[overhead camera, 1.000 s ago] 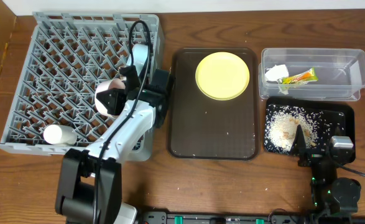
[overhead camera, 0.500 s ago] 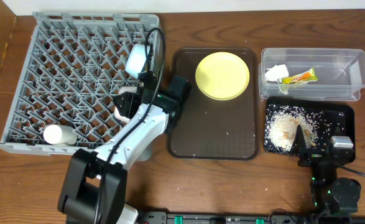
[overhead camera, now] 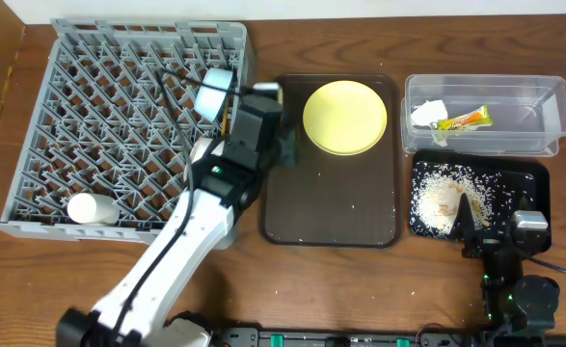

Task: Sort waste into correct bins and load items into the dishwasher
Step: 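Reach the left gripper to the yellow plate and grasp its edge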

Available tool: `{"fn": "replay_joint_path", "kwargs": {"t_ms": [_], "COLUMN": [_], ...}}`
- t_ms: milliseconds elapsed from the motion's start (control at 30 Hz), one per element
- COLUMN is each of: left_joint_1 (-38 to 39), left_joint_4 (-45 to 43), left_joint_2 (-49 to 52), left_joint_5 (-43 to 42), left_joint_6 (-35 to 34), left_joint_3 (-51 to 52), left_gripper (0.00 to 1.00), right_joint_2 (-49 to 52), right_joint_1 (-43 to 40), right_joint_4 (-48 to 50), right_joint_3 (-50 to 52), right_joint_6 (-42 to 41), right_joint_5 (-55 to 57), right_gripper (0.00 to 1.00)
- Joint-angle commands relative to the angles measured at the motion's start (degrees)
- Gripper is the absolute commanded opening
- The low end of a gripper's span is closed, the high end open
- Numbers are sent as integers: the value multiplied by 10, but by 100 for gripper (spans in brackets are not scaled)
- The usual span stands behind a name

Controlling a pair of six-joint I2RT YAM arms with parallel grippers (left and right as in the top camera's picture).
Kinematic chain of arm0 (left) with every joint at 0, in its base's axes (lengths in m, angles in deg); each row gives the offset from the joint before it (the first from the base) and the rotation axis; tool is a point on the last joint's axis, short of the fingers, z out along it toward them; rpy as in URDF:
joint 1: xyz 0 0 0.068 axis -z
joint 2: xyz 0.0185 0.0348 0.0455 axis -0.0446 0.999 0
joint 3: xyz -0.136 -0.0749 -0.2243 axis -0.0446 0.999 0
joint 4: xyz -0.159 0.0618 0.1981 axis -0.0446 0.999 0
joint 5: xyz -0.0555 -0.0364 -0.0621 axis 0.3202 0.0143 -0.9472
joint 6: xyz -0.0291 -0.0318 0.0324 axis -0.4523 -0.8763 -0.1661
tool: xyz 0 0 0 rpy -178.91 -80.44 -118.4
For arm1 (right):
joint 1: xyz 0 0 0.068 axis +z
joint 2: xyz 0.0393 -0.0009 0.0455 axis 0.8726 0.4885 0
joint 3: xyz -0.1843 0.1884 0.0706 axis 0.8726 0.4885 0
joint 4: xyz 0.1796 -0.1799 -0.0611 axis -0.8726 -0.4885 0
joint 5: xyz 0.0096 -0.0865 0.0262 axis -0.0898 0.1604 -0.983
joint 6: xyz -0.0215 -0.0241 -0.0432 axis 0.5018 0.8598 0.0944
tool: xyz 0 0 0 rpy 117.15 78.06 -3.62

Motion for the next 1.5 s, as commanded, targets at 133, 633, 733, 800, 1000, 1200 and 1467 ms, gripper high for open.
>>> {"fn": "replay_joint_path", "kwargs": {"t_ms": [133, 633, 733, 800, 1000, 1200, 1467], "left_joint_1": [-5, -48, -48, -46, -50, -82, -100], "left_joint_4": [-164, -274, -291, -284, -184, -38, -6], "left_joint_2": [172, 345, 364, 372, 374, 357, 329], "left_joint_5": [-91, -197, -217, -223, -223, -213, -196], "left_joint_6": [-31, -310, -322, -322, -249, -178, -90], "left_joint_3": [-3, -29, -29, -29, -29, -29, -29], "left_gripper": [58, 51, 42, 32, 8, 8, 36], "right_joint_2": [-3, -3, -3, -3, -3, -3, -3], "right_joint_1": [-4, -4, -4, -4, -4, -4, -4], "right_joint_4": [-2, -2, -2, -2, -2, -2, -2], "right_joint_3": [0, 0, 0, 0, 0, 0, 0], "right_joint_6": [-2, -2, -2, -2, -2, -2, -2], "right_joint_5": [0, 0, 0, 0, 0, 0, 0], "right_gripper": [99, 99, 99, 99, 99, 99, 99]}}
